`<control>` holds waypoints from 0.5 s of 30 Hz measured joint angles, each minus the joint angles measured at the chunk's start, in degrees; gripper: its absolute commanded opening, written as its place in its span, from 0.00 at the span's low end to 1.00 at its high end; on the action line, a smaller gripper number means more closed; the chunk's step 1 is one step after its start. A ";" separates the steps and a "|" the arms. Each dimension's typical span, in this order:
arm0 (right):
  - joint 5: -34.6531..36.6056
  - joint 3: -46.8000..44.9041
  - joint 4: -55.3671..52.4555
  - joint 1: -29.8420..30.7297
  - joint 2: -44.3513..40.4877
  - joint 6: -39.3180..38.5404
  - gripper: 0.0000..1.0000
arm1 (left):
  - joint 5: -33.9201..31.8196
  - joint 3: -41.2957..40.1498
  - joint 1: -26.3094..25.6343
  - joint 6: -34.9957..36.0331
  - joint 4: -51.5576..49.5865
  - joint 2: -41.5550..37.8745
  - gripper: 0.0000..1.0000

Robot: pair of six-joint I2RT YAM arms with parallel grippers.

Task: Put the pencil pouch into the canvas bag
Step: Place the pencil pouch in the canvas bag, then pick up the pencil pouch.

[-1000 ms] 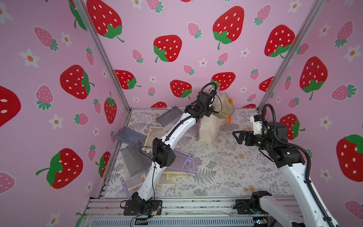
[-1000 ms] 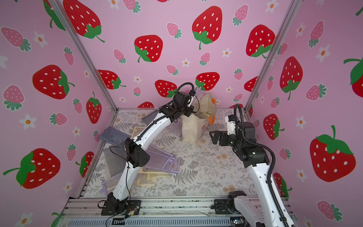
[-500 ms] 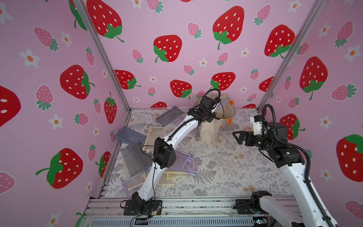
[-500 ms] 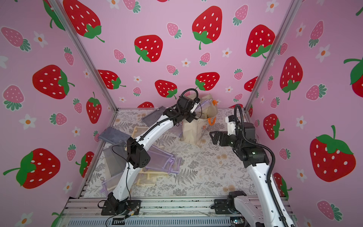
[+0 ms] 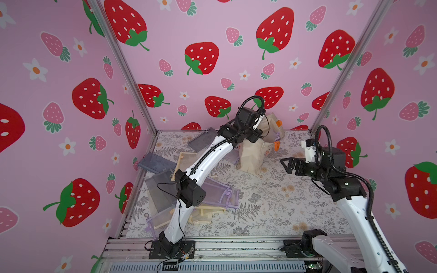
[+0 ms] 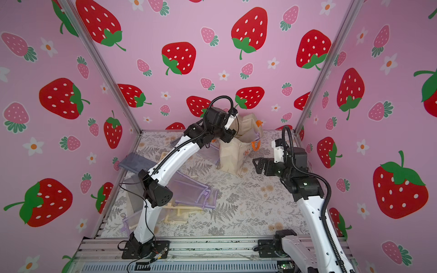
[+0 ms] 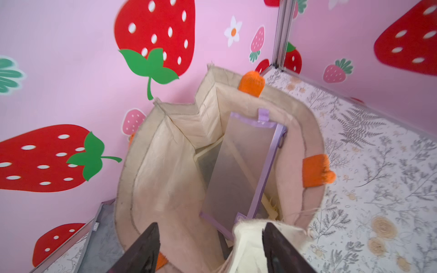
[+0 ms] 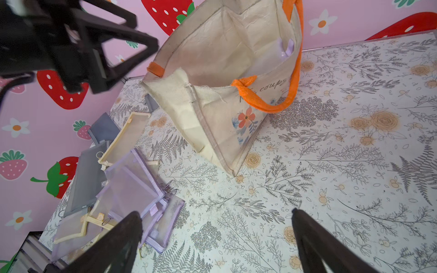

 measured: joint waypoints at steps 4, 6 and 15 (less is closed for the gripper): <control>1.18 3.45 -1.90 -0.04 2.54 -1.84 0.99 | 0.00 -8.83 0.48 -4.85 -1.16 -10.60 0.75; 1.38 5.57 -3.04 -0.04 4.07 -2.97 0.99 | 0.50 -15.23 1.70 -8.39 -2.60 -16.28 0.77; 5.20 16.72 -9.18 17.66 14.93 -8.83 1.00 | 6.95 -64.72 17.68 -25.42 -3.21 -44.33 0.85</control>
